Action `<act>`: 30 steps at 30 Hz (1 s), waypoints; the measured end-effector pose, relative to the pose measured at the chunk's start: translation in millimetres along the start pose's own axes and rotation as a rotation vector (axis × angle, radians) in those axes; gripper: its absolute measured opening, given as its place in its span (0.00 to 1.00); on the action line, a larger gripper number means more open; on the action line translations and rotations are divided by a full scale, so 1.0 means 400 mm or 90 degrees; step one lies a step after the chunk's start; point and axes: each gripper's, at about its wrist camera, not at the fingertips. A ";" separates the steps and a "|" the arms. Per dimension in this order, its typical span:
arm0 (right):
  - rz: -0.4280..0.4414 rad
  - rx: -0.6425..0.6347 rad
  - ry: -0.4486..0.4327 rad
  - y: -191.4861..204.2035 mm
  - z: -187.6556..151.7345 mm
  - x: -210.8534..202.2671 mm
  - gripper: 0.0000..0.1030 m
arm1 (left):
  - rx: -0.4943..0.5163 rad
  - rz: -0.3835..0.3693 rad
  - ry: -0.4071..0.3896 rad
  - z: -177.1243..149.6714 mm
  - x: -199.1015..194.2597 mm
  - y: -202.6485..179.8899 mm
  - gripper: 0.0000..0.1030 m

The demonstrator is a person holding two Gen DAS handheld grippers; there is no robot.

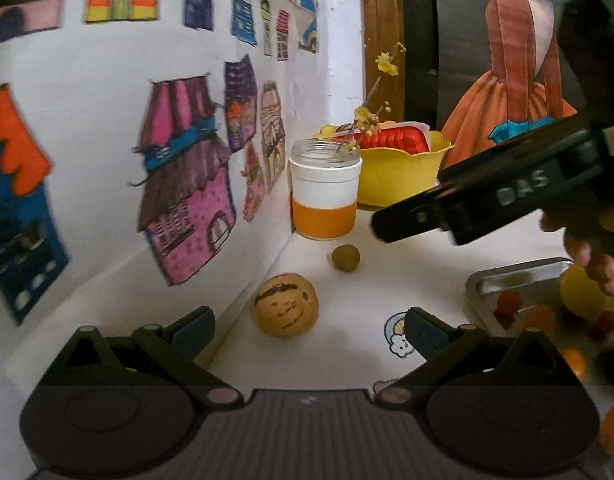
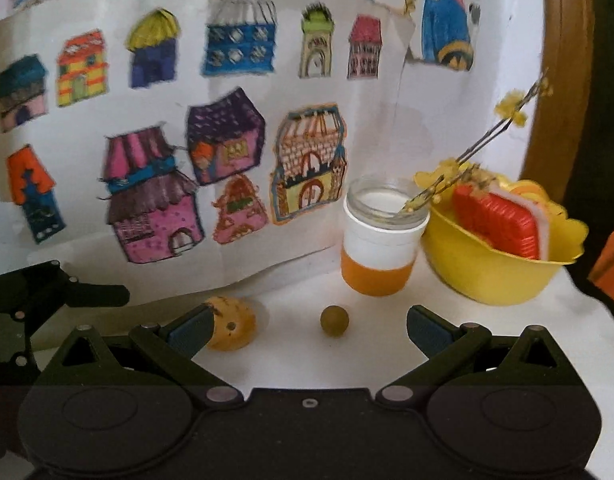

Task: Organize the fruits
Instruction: 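Move the right tool toward the brown nut by the jar while the left tool approaches a tan striped fruit, then grasp the brown nut with the right tool while the left tool grasps the tan striped fruit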

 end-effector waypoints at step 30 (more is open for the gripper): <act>-0.014 0.071 0.093 -0.050 -0.088 0.249 0.52 | 0.039 0.014 0.033 -0.007 0.151 -0.019 0.73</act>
Point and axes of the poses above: each gripper's, at about its wrist camera, not at the fingertips, and x roughly the way its jaws point, y to its left, z to its top, and after that the axes turned 14 degrees about -y, right-handed
